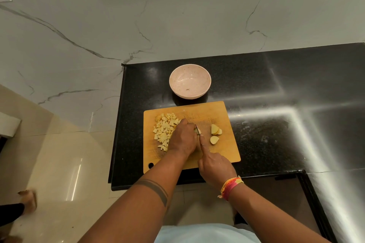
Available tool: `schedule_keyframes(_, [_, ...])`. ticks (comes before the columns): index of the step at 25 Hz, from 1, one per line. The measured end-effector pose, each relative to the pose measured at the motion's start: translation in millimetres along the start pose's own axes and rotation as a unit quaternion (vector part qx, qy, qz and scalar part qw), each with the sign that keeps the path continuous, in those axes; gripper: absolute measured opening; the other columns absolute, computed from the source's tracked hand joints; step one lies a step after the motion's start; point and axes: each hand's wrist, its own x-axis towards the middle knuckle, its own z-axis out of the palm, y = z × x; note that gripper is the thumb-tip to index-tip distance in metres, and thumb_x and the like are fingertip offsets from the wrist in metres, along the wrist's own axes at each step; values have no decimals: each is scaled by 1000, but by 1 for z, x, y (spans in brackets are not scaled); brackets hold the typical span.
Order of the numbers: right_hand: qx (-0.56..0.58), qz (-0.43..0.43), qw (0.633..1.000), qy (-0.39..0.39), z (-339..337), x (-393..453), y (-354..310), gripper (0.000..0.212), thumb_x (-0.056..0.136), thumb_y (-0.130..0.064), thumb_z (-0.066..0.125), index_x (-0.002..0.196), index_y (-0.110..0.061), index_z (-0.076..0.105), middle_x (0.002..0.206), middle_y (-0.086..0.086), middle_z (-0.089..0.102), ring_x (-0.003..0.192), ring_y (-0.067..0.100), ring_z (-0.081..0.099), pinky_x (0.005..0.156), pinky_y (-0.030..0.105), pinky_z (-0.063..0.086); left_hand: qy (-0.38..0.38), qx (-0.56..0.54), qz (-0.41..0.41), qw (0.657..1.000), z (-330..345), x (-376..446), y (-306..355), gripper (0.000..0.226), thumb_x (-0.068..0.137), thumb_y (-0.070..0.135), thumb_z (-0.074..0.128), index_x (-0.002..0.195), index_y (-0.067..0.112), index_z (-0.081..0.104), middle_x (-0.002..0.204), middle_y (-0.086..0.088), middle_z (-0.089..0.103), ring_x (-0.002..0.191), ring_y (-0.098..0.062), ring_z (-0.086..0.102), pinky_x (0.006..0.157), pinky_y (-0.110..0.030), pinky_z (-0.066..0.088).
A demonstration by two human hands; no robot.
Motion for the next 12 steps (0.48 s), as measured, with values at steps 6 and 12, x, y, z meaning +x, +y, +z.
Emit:
schedule_keyframes(6, [1, 13, 1000, -14, 7, -36, 11, 87, 100, -27, 39, 158, -32, -25, 69, 0, 57, 52, 19, 49, 49, 36, 35, -5, -5, -3, 1000, 1, 1, -3, 32, 101, 22, 59, 132, 14, 64, 132, -1, 52, 120, -19, 54, 101, -28, 44])
schedule_keyframes(12, [25, 1, 1000, 7, -2, -19, 2, 84, 98, -27, 40, 161, -33, -16, 69, 1, 60, 58, 23, 56, 57, 37, 44, -7, -32, -7, 999, 0, -4, -10, 37, 99, 19, 61, 137, 18, 59, 134, 0, 51, 116, -19, 57, 101, -30, 48])
